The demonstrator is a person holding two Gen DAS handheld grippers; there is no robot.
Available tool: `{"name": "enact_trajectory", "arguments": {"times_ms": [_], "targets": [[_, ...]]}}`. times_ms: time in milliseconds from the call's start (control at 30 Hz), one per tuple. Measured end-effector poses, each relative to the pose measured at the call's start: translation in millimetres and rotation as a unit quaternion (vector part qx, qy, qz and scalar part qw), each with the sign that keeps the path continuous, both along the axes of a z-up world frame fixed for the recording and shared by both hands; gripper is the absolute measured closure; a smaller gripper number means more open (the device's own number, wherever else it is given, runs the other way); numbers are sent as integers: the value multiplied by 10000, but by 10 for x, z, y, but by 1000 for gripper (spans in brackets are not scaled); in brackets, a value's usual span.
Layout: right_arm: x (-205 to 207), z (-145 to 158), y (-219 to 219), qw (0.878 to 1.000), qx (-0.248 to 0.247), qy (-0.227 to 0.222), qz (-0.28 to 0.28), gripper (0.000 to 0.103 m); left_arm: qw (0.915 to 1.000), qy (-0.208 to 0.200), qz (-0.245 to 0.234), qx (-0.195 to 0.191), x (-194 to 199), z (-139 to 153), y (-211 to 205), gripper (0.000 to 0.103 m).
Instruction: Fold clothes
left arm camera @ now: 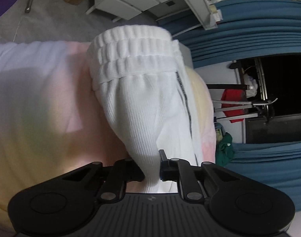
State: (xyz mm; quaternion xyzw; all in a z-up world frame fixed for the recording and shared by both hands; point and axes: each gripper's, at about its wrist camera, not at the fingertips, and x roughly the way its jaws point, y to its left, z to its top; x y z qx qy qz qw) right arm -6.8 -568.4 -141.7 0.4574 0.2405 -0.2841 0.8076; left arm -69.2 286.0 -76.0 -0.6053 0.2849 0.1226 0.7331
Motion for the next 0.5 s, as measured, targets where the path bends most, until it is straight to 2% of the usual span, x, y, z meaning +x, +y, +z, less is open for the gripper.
{"name": "enact_trajectory", "arguments": {"times_ms": [167, 433, 500], "targets": [[-137, 53, 15, 9999, 71, -148, -26, 98, 9995, -307, 36, -29, -179, 126, 16, 93], [-345, 218, 76, 9991, 3, -412, -72, 98, 9963, -826, 187, 150, -501, 367, 28, 95], [-395, 232, 78, 9988, 40, -482, -93, 98, 9960, -829, 125, 313, -569, 448, 21, 95]]}}
